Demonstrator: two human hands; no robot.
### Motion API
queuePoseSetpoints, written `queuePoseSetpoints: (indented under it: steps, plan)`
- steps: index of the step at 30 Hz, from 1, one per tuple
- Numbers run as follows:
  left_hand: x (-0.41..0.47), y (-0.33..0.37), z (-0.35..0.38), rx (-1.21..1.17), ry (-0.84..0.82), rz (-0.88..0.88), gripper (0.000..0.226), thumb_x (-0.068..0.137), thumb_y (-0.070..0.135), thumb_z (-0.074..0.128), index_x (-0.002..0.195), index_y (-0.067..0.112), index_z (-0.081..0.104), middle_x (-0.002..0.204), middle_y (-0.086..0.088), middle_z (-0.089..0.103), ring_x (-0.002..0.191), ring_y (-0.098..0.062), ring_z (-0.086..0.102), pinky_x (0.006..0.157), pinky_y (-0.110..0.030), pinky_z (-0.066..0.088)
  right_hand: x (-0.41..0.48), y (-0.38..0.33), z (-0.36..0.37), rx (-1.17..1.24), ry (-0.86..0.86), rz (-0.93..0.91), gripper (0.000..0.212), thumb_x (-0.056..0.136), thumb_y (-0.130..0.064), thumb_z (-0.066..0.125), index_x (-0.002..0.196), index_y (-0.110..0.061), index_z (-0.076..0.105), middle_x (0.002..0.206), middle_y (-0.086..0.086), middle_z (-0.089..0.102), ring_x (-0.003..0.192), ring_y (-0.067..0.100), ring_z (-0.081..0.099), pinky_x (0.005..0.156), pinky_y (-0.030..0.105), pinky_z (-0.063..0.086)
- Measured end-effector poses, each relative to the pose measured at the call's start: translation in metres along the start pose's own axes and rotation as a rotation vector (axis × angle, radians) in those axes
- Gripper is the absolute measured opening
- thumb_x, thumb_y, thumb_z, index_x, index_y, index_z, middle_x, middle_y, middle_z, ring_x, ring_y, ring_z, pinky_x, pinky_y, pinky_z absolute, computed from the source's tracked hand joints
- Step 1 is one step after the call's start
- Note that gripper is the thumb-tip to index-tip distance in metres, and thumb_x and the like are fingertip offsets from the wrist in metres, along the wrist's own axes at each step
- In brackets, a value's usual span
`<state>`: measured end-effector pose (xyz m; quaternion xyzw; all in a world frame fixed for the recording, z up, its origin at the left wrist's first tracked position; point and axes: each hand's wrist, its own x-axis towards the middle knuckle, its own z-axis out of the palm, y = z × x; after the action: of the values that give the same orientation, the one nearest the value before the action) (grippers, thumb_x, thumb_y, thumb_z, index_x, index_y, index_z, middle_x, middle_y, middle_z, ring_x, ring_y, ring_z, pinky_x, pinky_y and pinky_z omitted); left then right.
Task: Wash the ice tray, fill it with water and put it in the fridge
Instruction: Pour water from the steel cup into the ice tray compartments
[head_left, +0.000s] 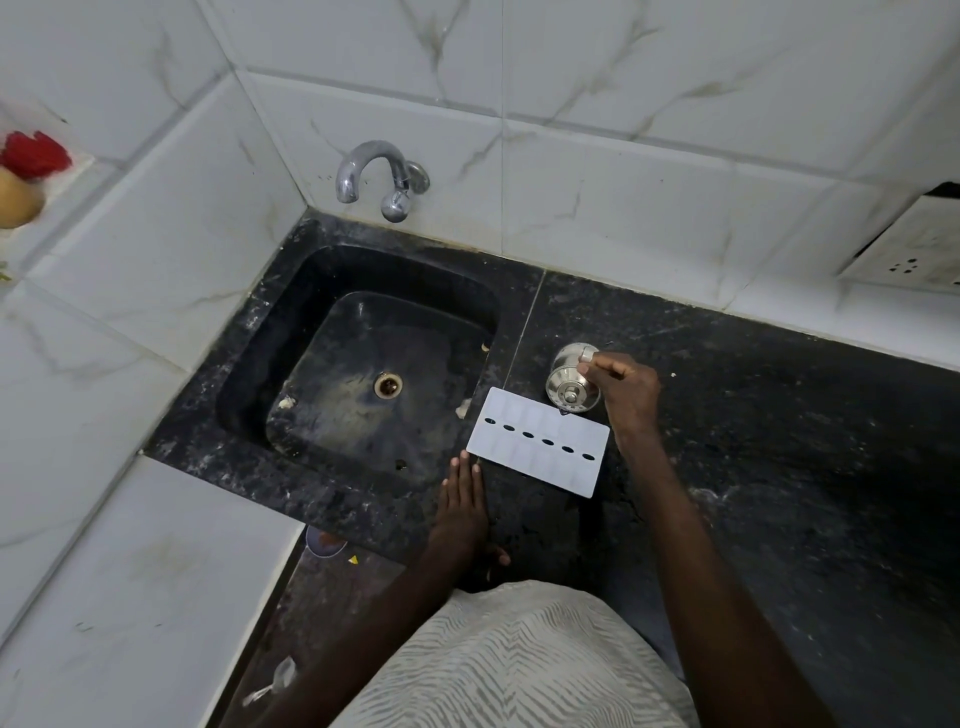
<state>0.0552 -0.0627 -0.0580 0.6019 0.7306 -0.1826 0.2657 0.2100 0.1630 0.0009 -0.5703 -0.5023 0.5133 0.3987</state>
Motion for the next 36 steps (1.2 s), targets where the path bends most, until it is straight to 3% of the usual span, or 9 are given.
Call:
queuePoseSetpoints:
  steps: [3,8,14,21,27,32,36]
  plan:
    - [0.0,-0.001,0.0,-0.007,-0.002,0.002,0.14,0.082,0.081,0.056,0.156,-0.014,-0.016,0.162,-0.037,-0.026,0.154,-0.05,-0.021,0.13,-0.055,0.0,-0.001,0.0,0.002,-0.006,-0.02,-0.039,0.024,0.08,0.003,0.083,0.104,0.003,0.079,0.102,0.014,0.076,0.086,0.018,0.071,0.073,0.019,0.059]
    - [0.001,-0.001,0.001,-0.02,0.006,0.001,0.136,0.085,0.079,0.055,0.157,-0.013,-0.016,0.163,-0.036,-0.024,0.155,-0.049,-0.021,0.13,-0.054,-0.001,-0.001,0.0,0.003,-0.01,-0.019,-0.047,0.027,0.08,0.004,0.083,0.106,0.006,0.078,0.1,0.011,0.076,0.086,0.019,0.072,0.079,0.029,0.062]
    - [0.0,-0.001,0.003,-0.022,0.023,0.008,0.142,0.08,0.084,0.054,0.156,-0.014,-0.015,0.162,-0.037,-0.024,0.154,-0.05,-0.02,0.13,-0.054,-0.002,-0.001,-0.001,0.004,0.002,-0.018,-0.056,0.027,0.079,0.004,0.084,0.106,0.005,0.079,0.099,0.008,0.077,0.088,0.013,0.073,0.086,0.031,0.062]
    - [0.001,-0.001,0.003,-0.029,0.015,0.008,0.143,0.08,0.082,0.058,0.156,-0.013,-0.016,0.161,-0.037,-0.026,0.154,-0.05,-0.021,0.13,-0.054,-0.002,-0.001,-0.001,0.005,0.032,-0.026,-0.031,0.028,0.079,0.005,0.083,0.106,0.008,0.078,0.105,0.017,0.076,0.098,0.039,0.074,0.089,0.046,0.062]
    - [0.002,0.0,0.003,-0.023,0.03,-0.017,0.128,0.09,0.076,0.05,0.156,-0.012,-0.015,0.162,-0.035,-0.024,0.155,-0.049,-0.019,0.13,-0.053,-0.001,-0.001,-0.001,0.006,0.019,-0.025,-0.068,0.023,0.081,0.002,0.083,0.103,-0.003,0.08,0.099,0.007,0.076,0.085,0.007,0.072,0.079,0.025,0.061]
    - [0.002,0.0,0.002,-0.021,0.017,-0.018,0.129,0.089,0.076,0.051,0.157,-0.013,-0.015,0.163,-0.035,-0.024,0.155,-0.049,-0.018,0.13,-0.053,-0.001,0.001,-0.005,0.018,0.084,0.032,0.012,0.02,0.081,-0.001,0.084,0.1,0.002,0.08,0.098,0.011,0.077,0.077,0.007,0.071,0.068,0.018,0.057]
    - [0.002,0.0,0.001,-0.022,0.006,-0.012,0.129,0.089,0.077,0.048,0.157,-0.012,-0.015,0.162,-0.033,-0.026,0.154,-0.049,-0.02,0.13,-0.053,-0.002,-0.003,-0.009,0.031,0.092,0.025,0.032,0.021,0.08,-0.002,0.085,0.1,0.002,0.08,0.102,0.014,0.077,0.082,0.012,0.072,0.072,0.022,0.059]
